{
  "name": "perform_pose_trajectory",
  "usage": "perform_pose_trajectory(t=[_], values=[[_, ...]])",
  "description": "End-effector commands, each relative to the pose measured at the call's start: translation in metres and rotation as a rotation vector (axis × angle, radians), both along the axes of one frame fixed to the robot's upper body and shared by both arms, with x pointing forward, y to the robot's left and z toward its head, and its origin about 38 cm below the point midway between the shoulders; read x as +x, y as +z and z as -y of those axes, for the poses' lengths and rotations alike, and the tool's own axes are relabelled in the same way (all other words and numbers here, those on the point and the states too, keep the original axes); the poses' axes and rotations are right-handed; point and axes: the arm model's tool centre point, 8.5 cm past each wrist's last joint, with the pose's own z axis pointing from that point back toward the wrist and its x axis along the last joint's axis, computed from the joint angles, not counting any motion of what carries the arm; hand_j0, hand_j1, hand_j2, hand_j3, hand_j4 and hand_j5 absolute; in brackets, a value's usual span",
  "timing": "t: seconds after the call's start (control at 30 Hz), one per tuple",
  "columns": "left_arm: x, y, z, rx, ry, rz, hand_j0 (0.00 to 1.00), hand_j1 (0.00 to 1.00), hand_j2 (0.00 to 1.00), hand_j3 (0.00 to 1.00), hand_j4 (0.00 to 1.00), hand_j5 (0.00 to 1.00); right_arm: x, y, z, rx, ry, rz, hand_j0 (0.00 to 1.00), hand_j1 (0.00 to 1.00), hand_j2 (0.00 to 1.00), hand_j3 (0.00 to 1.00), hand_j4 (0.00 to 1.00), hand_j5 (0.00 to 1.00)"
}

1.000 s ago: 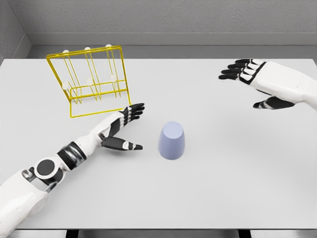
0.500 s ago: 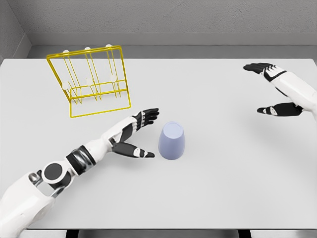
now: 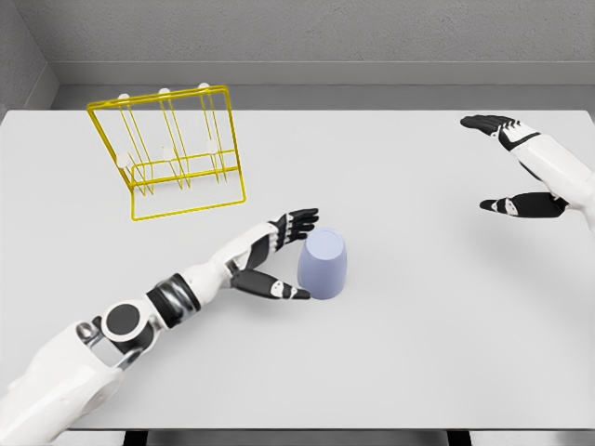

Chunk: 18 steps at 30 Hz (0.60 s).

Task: Place the cup on the cup holder with both arms

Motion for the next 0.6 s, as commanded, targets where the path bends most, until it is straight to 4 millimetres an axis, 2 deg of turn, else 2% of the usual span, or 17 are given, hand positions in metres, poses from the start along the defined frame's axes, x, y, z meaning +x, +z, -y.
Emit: perform_pose_trajectory(t=[0.0, 0.23, 0.57], values=[[0.0, -0.003, 0.001, 0.0, 0.003, -0.011, 1.0, 1.0, 1.0, 1.0, 1.0, 1.0, 0.0, 0.001, 0.0, 0.009, 0.001, 0.0, 1.0, 1.0, 1.0, 1.0, 1.0, 1.0], [0.011, -0.007, 0.01, 0.006, 0.002, -0.017, 1.0, 1.0, 1.0, 1.0, 1.0, 1.0, 0.0, 0.001, 0.0, 0.009, 0.002, 0.003, 1.0, 1.0, 1.0, 1.0, 1.0, 1.0], [0.009, -0.012, 0.024, -0.007, -0.01, -0.032, 1.0, 1.0, 1.0, 1.0, 1.0, 1.0, 0.0, 0.001, 0.001, 0.01, -0.001, 0.0, 1.0, 1.0, 1.0, 1.0, 1.0, 1.0]])
